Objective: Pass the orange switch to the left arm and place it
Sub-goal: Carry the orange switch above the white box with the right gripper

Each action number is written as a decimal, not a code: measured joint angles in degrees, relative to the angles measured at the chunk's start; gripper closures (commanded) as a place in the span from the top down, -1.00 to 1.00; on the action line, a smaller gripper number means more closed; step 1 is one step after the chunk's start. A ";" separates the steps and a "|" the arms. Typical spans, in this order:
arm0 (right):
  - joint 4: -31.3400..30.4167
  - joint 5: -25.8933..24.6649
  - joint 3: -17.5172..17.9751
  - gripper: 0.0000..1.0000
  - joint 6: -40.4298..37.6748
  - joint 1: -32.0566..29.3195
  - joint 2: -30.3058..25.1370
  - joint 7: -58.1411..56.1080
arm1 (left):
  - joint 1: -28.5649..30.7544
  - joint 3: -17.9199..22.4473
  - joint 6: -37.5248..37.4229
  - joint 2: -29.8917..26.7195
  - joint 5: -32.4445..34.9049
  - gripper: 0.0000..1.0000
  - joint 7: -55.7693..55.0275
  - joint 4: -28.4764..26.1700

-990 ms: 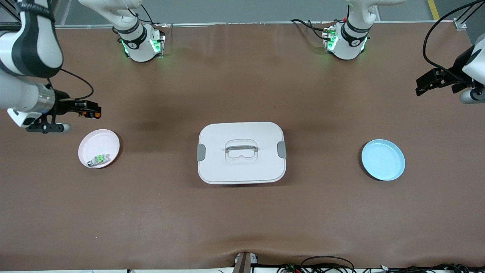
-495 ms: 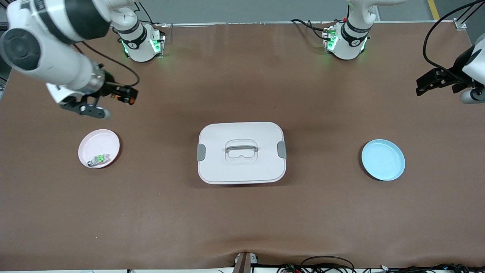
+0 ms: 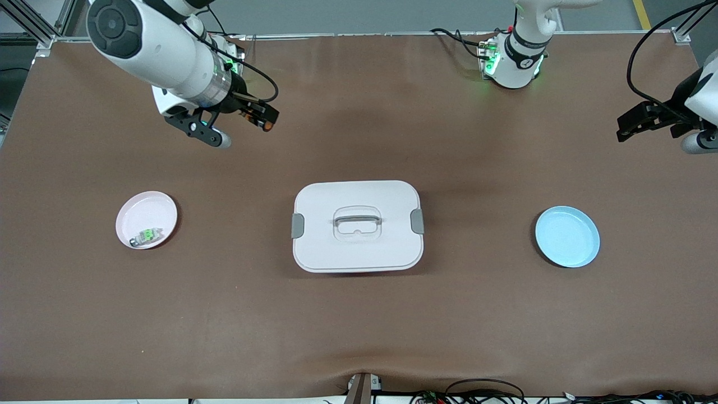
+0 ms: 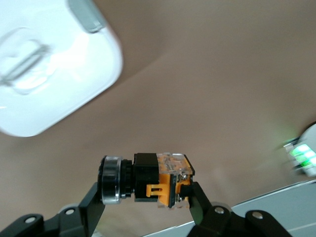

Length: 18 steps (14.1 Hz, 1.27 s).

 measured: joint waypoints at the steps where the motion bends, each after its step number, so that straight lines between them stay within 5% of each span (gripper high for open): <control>1: 0.32 1.79 -0.05 -0.38 1.38 0.31 0.66 1.52 | 0.00 0.00 0.00 0.00 0.01 1.00 0.00 0.00; 13: 1.39 28.57 -0.04 -0.38 27.15 8.63 7.86 19.71 | -0.09 -0.20 0.04 0.00 -0.14 1.00 -0.01 0.18; 18: 3.56 38.37 -0.04 -0.38 37.91 12.84 12.54 26.64 | -1.57 -0.87 1.09 0.10 -8.17 1.00 -0.46 0.58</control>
